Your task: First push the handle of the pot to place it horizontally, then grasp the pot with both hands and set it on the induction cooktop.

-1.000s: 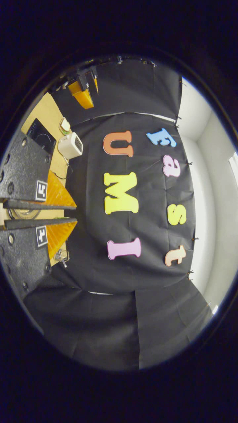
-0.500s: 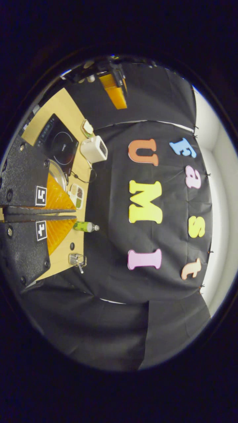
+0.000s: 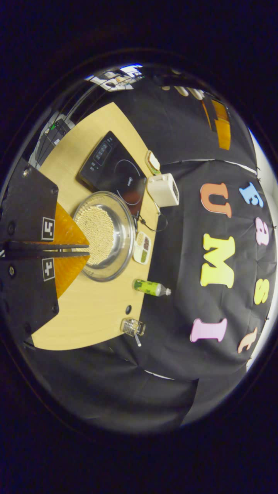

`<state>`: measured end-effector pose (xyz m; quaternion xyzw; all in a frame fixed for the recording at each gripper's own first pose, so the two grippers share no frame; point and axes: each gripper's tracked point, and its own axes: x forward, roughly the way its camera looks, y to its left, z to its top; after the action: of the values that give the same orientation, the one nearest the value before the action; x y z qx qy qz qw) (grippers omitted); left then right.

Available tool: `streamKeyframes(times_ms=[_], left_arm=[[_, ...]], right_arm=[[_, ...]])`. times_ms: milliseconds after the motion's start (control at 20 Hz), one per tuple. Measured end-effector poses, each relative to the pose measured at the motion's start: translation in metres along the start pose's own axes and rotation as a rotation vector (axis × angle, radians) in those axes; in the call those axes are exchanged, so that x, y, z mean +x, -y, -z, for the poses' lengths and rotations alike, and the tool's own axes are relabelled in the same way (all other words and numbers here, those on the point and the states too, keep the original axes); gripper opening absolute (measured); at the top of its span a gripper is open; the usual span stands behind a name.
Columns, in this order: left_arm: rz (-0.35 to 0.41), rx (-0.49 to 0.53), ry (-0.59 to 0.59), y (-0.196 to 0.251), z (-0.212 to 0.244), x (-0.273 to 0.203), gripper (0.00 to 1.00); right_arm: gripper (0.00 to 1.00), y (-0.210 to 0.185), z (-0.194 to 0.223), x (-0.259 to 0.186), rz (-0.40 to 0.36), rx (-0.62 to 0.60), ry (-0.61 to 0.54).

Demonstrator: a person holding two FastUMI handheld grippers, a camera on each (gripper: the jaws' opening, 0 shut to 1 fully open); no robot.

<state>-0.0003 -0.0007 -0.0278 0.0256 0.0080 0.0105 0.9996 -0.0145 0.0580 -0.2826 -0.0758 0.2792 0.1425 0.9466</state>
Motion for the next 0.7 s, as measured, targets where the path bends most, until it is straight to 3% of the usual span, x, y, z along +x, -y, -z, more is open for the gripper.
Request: streamKeyframes(times_ms=[400,700], left_arm=[[-0.037,-0.001,-0.015,-0.007,0.003,-0.01,0.96],[-0.092,0.017,-0.048,-0.023,0.013,-0.019,0.96]], right_arm=[[0.04,-0.028,0.067,0.054,-0.097,0.013,-0.173],[0.01,-0.024,0.083,0.075,-0.119,0.051,-0.238]])
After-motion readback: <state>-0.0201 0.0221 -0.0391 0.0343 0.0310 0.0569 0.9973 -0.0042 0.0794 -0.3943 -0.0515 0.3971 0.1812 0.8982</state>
